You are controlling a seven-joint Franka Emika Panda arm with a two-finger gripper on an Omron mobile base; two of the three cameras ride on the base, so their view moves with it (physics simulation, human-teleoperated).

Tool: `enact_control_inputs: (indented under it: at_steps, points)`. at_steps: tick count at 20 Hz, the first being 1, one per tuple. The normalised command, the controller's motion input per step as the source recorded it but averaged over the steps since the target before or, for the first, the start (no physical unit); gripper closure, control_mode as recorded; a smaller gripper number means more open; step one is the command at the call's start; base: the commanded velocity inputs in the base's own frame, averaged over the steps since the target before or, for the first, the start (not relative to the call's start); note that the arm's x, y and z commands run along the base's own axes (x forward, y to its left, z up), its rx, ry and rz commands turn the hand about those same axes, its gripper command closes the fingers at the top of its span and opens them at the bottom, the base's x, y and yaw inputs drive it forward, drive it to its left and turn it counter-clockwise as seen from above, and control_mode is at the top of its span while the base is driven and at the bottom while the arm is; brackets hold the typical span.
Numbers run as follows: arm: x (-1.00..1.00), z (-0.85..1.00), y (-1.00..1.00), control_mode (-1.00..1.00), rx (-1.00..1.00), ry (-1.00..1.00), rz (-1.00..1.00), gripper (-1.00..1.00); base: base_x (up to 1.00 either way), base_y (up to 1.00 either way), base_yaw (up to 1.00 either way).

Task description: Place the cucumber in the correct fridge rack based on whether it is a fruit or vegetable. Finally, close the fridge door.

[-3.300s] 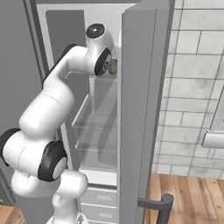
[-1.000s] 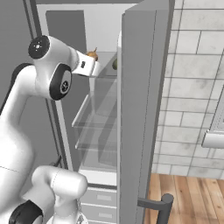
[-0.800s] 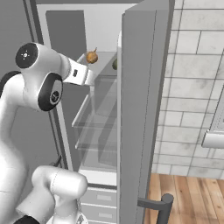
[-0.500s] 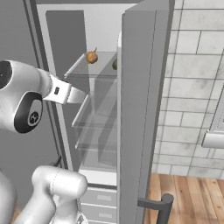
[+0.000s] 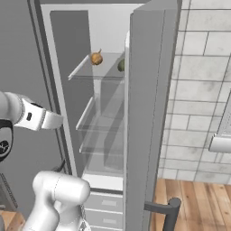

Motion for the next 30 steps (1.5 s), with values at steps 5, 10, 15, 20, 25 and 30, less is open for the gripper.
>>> enact_control_inputs:
  at_steps: [5, 10, 15, 20, 25, 30]
  points:
    - [0.0, 0.0, 0.0, 1.0, 0.0, 0.0, 0.0, -1.0, -1.0, 0.44, 0.04]
    - [0.0, 0.0, 0.0, 1.0, 0.0, 0.0, 0.0, -1.0, -1.0, 0.12, -0.04]
    - [0.0, 0.0, 0.0, 1.0, 0.0, 0.0, 0.0, -1.0, -0.99, -0.05, -0.37]
    - [0.0, 0.0, 0.0, 1.0, 0.0, 0.0, 0.0, -1.0, -0.27, -0.63, -0.49]
    - [0.0, 0.0, 0.0, 1.0, 0.0, 0.0, 0.0, -1.0, 0.01, -1.0, -0.25]
    - [0.0, 0.0, 0.0, 1.0, 0.0, 0.0, 0.0, -1.0, 0.0, -1.0, -0.39]
